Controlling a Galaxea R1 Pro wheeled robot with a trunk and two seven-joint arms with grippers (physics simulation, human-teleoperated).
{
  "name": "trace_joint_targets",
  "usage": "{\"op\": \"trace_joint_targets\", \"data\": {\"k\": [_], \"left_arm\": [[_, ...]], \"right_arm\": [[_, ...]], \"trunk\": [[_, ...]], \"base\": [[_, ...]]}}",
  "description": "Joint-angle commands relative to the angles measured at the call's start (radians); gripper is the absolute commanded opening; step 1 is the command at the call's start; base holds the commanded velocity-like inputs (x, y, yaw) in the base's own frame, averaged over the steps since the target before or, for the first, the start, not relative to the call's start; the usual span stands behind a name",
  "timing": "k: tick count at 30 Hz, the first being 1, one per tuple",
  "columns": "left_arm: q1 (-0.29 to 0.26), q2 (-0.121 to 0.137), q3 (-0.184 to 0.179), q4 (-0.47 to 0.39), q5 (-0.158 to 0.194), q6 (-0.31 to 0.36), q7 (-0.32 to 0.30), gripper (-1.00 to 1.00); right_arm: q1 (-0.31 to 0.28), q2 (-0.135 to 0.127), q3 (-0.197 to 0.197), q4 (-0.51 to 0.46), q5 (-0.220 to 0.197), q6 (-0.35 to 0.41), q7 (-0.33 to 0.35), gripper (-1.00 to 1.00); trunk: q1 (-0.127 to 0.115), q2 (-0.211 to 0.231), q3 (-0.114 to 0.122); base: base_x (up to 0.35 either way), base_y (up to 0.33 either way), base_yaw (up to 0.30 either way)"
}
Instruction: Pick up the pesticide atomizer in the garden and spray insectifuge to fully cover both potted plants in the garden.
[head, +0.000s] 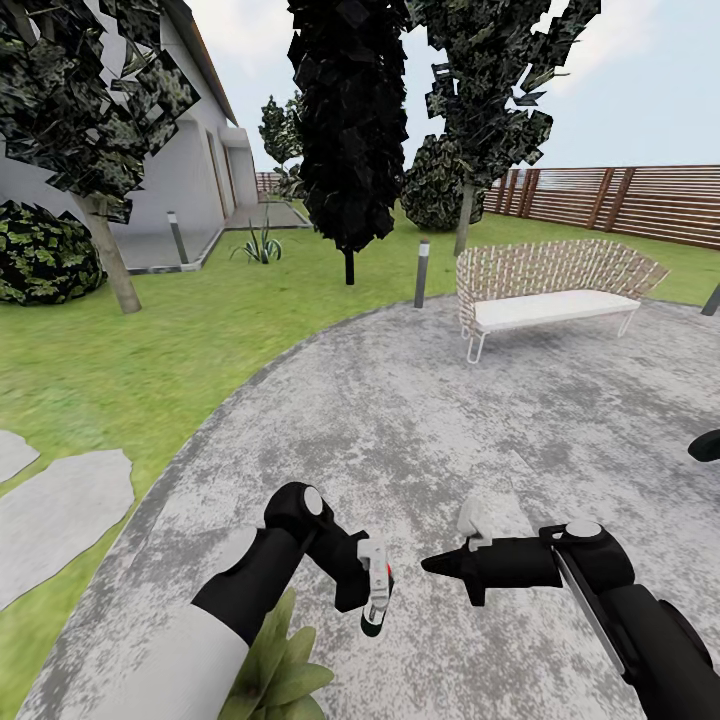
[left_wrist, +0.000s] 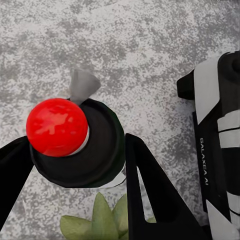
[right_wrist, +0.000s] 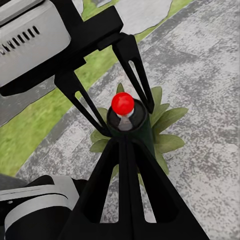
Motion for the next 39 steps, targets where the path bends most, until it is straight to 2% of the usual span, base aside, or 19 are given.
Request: {"op": "trace_joint_targets", "data": {"k": [1,9,15,23,33,39], "left_arm": [[-0.001,0.000,-0.001,-0.001,-0.005,0.013,-0.006,-1.00],[-0.001,0.000,-0.001,-0.002,-0.004,0.015,-0.006,-1.00],[-0.001,0.000,-0.003,-0.005,0.035,0.016,-0.006,-1.00],[-0.001,0.000,-0.004,-0.011,0.038,0.048,-0.006,-1.00],[-0.001,0.000,-0.004,-0.014,0.067,0.049,-0.006,-1.00],[-0.001,0.000,-0.005,-0.018,0.068,0.049,-0.006,-1.00]], "right_arm": [[-0.001,0.000,0.000,-0.001,0.005,0.006,0.005,-1.00],[-0.001,0.000,0.000,0.000,0.005,0.006,0.004,-1.00],[-0.001,0.000,0.000,0.000,0.006,0.006,0.004,-1.00],[-0.001,0.000,0.000,0.000,0.006,0.006,0.004,-1.00],[-0.001,0.000,0.000,0.000,0.006,0.006,0.004,-1.00],[-0.001,0.001,0.000,0.000,0.006,0.006,0.004,-1.00]], "trunk": [[0.000,0.000,-0.001],[0.000,0.000,-0.001],[0.000,0.000,-0.001],[0.000,0.000,-0.001],[0.000,0.000,-0.001],[0.000,0.000,-0.001]], "base": [[0.000,0.000,0.000],[0.000,0.000,0.000],[0.000,0.000,0.000],[0.000,0.000,0.000],[0.000,0.000,0.000],[0.000,0.000,0.000]]}}
